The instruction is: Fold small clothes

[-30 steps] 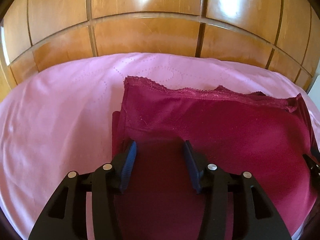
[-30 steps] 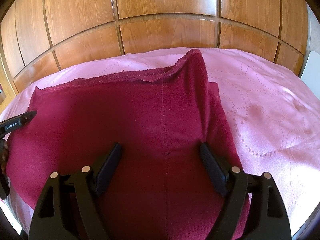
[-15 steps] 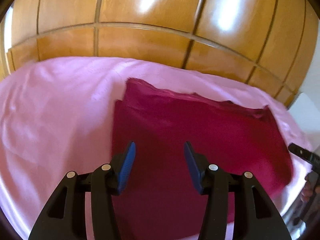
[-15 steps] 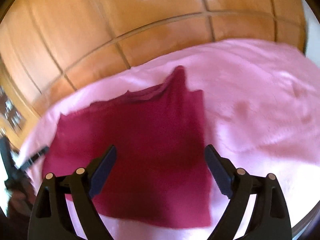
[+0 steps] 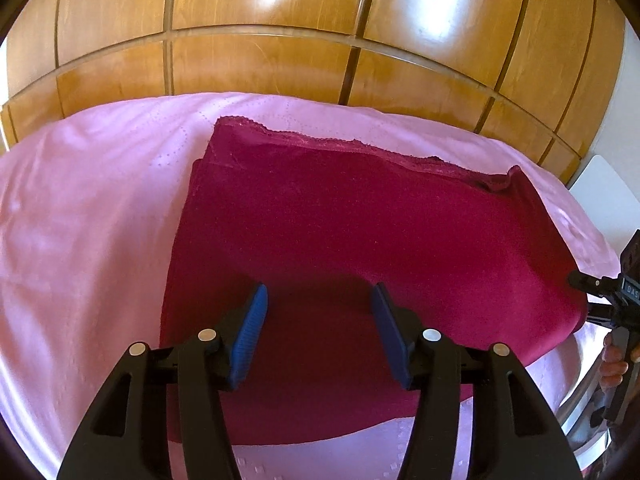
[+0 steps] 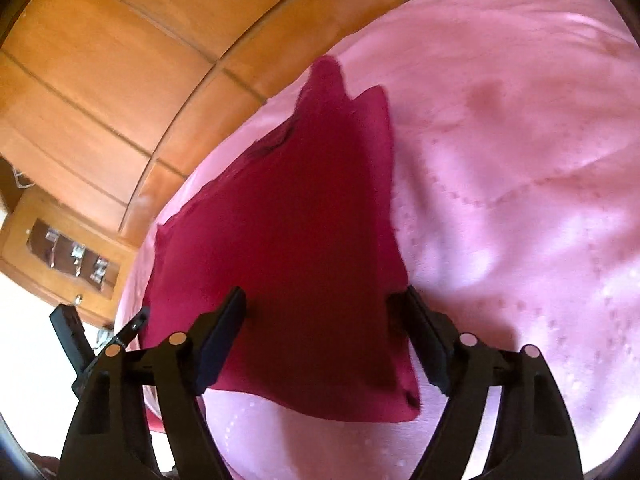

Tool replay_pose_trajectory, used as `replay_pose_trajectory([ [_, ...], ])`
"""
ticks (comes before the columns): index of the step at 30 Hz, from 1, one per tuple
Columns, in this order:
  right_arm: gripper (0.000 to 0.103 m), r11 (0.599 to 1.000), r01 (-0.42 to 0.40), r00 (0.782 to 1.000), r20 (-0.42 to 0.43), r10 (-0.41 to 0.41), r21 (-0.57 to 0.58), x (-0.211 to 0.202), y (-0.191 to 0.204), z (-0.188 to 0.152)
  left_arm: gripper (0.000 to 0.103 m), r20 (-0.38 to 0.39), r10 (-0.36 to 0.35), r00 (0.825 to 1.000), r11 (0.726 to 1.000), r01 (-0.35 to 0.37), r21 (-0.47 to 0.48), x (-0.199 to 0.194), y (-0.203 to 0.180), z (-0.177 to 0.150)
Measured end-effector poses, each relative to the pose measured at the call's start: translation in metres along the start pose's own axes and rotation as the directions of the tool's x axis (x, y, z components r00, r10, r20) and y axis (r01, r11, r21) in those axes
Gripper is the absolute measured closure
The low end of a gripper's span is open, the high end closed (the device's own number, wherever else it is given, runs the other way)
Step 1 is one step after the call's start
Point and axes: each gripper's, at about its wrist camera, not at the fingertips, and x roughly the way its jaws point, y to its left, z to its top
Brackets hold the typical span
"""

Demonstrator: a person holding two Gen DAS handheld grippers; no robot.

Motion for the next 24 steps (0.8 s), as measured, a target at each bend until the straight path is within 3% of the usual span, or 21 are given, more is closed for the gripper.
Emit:
replay_pose_trajectory([
  [9,0.059,1.000,-0.011,1.000,-0.010,0.011,-0.017,0.006,0.005,-0.001,0.049,0.013,0.008,1.000,1.000,-0.009,0.014,-0.006,-0.007,-0.003],
  [11,0.071,1.000,-0.013,1.000,-0.013,0.012,-0.022,0.008,0.008,-0.001,0.049,0.015,0.009,1.000,1.000,-0.009,0.015,-0.007,-0.008,-0.004],
  [14,0.076,0.999,-0.007,1.000,-0.016,0.006,-0.044,0.013,0.015,0.004,0.049,0.018,0.010,1.000,1.000,-0.010,0.015,-0.008,-0.008,-0.005],
  [24,0.079,0.989,-0.009,1.000,0.019,0.012,-0.151,0.000,0.061,0.018,0.049,0.021,-0.016,1.000,1.000,0.016,-0.003,-0.012,-0.005,-0.007],
])
